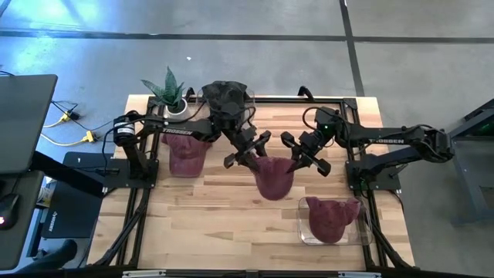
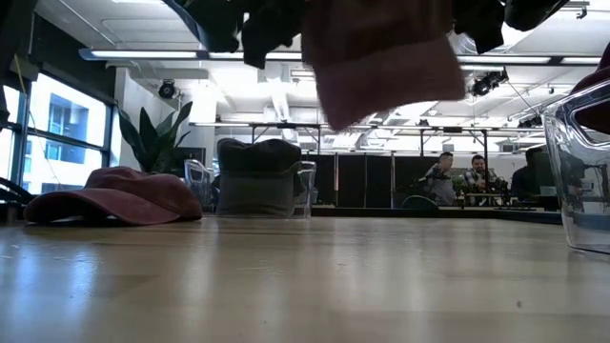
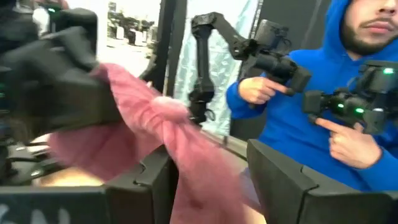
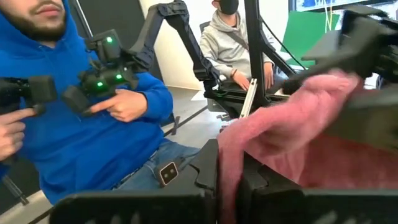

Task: Pick & Place hat
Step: Put the bottom red cap into the bottom transparent bin

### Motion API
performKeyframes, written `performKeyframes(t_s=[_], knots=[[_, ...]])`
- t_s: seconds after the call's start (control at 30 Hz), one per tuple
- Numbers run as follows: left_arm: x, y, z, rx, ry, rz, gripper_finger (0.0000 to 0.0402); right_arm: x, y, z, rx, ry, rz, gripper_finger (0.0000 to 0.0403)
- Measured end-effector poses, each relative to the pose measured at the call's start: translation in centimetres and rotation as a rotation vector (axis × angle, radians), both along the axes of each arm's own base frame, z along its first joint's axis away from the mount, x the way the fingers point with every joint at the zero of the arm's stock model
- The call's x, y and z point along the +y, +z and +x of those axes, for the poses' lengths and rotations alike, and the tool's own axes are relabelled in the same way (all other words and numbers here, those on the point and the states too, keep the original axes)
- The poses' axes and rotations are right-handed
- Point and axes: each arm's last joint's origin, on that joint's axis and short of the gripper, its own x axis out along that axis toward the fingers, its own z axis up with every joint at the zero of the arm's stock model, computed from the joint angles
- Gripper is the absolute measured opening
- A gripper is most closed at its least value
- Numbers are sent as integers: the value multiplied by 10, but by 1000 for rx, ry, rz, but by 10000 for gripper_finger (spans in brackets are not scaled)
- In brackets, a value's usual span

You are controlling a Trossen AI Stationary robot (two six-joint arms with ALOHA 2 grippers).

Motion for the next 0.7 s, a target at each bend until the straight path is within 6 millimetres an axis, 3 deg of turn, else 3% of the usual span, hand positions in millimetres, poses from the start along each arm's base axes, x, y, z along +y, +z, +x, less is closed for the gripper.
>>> performKeyframes(t_s=[0.17, 0.43, 0.7], knots=[[-13, 0, 2, 7, -89, 35, 157, -4, -1, -1, 7, 5, 6, 3], [-14, -1, 2, -15, -108, 62, 12, -4, -1, -1, 16, 3, 14, 5], [-9, -1, 0, -34, -139, 73, 4, -4, -1, -2, 27, 12, 27, 10]])
